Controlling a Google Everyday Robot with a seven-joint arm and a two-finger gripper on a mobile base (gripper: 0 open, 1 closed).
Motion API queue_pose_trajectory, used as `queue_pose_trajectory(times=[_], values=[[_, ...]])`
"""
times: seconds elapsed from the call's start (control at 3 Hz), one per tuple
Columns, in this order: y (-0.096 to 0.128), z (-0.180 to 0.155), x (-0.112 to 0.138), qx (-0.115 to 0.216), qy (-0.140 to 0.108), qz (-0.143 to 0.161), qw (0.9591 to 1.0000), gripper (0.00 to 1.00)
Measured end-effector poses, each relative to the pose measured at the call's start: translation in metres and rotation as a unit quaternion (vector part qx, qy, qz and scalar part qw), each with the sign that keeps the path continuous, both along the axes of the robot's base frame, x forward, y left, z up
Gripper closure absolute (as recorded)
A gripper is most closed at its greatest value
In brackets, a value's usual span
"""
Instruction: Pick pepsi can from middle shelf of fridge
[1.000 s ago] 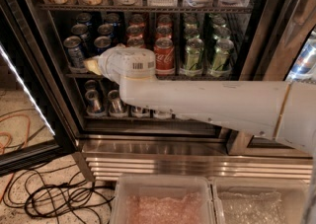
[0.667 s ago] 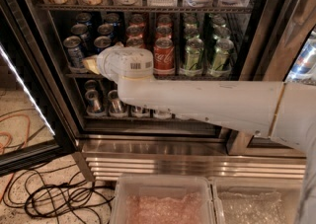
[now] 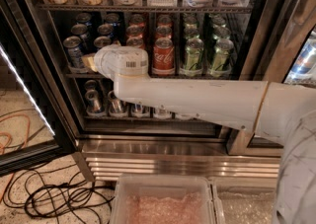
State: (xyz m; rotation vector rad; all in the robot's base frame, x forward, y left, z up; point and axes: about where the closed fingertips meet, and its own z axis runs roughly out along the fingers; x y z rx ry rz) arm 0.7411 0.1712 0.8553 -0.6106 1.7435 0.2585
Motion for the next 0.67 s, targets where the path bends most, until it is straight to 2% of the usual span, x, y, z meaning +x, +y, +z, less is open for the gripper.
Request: queue_pose_trajectory(times=[0.33, 0.67], values=[[-0.0032, -0.0018, 0.0111, 0.002, -0.004, -0.009, 0.9999, 0.23], [-0.0104, -0.005, 0.0166, -0.002, -0.017, -0.02, 0.9996, 0.42]])
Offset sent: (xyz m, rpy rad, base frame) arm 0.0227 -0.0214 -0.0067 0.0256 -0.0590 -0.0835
